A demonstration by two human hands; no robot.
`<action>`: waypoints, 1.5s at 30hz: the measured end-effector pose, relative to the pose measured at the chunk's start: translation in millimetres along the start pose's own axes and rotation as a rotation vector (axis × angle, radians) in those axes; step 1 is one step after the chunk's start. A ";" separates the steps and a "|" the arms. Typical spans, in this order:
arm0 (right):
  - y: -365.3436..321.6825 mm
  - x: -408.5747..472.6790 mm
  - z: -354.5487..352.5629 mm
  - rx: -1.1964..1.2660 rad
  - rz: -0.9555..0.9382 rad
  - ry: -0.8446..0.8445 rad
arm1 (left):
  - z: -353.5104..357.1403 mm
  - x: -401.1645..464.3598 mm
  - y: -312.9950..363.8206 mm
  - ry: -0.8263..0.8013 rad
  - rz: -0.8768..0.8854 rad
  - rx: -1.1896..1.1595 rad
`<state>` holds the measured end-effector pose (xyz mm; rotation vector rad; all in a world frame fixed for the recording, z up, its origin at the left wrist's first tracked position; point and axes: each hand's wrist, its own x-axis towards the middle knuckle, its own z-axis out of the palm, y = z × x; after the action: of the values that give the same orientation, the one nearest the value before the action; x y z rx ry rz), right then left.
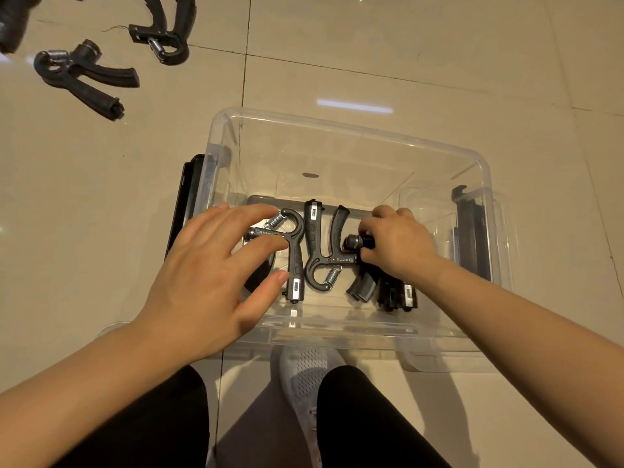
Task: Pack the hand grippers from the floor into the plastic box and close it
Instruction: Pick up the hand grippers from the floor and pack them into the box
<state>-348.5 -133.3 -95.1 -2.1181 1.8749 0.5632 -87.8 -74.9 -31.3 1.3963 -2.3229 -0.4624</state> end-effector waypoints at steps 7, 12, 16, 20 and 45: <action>5.3 6.9 12.9 -0.060 -0.047 -0.146 | 1.7 -0.5 -0.4 0.029 -0.004 -0.014; 8.0 10.2 14.2 -0.004 -0.057 -0.190 | 2.3 -0.6 -1.3 0.032 -0.009 -0.010; 10.2 11.8 16.1 0.000 -0.065 -0.191 | 2.4 0.3 -1.0 0.027 -0.034 0.000; 11.7 12.4 18.5 0.010 -0.058 -0.209 | 2.6 0.3 -0.8 0.023 -0.044 -0.003; -44.6 0.3 2.9 -0.322 -0.359 -0.187 | -1.9 1.1 2.9 -0.001 -0.047 0.072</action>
<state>-304.7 -126.2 -100.6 -2.4236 1.3327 0.9878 -89.5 -74.7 -28.1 1.4872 -2.3335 -0.3966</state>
